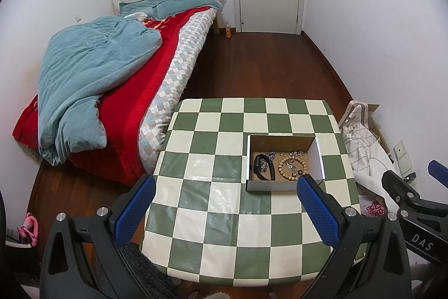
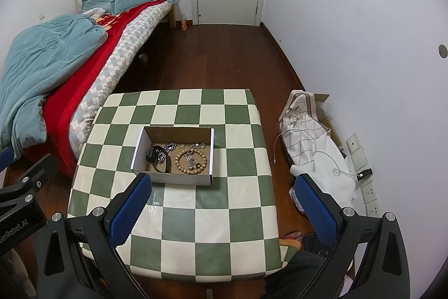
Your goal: Organize jewelry
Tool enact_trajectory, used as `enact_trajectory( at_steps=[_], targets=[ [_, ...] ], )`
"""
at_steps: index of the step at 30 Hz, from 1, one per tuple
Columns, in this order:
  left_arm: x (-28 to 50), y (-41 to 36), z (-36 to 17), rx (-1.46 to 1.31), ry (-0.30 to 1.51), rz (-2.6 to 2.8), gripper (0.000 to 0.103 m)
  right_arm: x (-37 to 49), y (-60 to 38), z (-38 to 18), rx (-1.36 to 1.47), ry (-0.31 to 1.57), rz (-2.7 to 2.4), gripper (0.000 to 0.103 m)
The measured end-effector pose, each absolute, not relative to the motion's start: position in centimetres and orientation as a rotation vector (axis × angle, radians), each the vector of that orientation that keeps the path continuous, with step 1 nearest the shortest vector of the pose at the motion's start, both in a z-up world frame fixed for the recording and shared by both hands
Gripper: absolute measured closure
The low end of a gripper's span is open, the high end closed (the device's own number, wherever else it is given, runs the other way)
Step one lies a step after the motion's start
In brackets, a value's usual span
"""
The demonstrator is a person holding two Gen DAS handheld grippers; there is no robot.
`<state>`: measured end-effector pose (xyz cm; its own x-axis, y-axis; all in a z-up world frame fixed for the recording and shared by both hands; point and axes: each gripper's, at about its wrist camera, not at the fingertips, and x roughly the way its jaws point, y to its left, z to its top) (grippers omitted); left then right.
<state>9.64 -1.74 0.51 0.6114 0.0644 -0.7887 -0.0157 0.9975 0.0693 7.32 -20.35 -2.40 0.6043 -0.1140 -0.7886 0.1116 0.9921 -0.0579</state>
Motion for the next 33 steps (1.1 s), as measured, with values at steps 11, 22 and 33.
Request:
enact_trajectory(
  at_steps=[11,22,33],
  targets=[
    [9.57,-1.7,0.66,0.056,0.908,0.049,0.0,7.38,-19.93,-2.41,-0.007,0.907,-0.126,0.0],
    [9.52,-1.66,0.72,0.056,0.907,0.048,0.0,7.36,-19.89,-2.39,-0.005,0.905,-0.126,0.0],
    [9.53,-1.98,1.05,0.048,0.9,0.042,0.0,7.53,-19.76,-2.0,-0.009,0.903,-0.124,0.0]
  ],
)
